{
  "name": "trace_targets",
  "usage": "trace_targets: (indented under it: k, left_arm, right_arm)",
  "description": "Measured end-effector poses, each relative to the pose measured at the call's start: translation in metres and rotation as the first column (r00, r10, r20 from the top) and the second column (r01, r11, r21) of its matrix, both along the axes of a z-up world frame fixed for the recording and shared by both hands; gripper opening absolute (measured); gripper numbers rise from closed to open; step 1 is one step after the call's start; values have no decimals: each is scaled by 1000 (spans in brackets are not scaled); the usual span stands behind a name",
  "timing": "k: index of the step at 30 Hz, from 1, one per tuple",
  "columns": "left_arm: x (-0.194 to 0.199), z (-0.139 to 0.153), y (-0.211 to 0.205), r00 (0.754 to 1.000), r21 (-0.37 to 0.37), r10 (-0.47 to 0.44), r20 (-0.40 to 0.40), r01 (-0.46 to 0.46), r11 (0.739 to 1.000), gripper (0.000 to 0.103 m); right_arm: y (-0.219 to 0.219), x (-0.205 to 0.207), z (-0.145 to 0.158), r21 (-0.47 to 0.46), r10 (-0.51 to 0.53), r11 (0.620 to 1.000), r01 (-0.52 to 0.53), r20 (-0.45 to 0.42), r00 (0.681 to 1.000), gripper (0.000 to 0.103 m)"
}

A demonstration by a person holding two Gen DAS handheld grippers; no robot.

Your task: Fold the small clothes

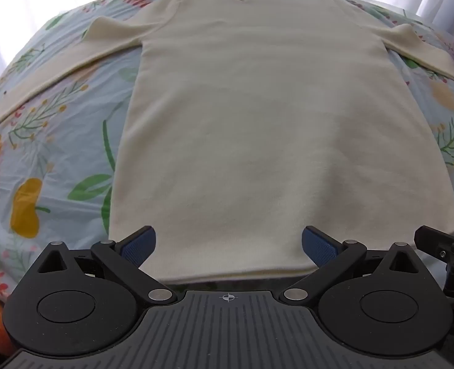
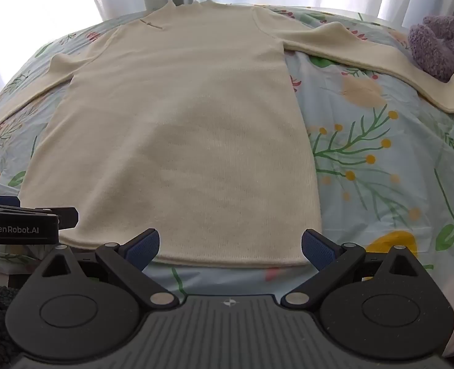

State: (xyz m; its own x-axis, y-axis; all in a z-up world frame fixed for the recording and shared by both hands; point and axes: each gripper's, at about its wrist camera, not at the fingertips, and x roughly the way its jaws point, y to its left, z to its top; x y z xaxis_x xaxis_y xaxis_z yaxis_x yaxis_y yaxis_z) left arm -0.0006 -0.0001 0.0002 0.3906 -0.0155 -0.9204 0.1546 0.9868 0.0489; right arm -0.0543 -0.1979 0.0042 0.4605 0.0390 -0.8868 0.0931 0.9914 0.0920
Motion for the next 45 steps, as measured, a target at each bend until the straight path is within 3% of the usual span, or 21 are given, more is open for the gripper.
trace_targets:
  k: [45]
  left_arm:
    - [1,6,3,999,-1,2,32,-2,1000,103]
  right_arm:
    - [1,-1,9,-7,-1,1000,1,30,1000,99]
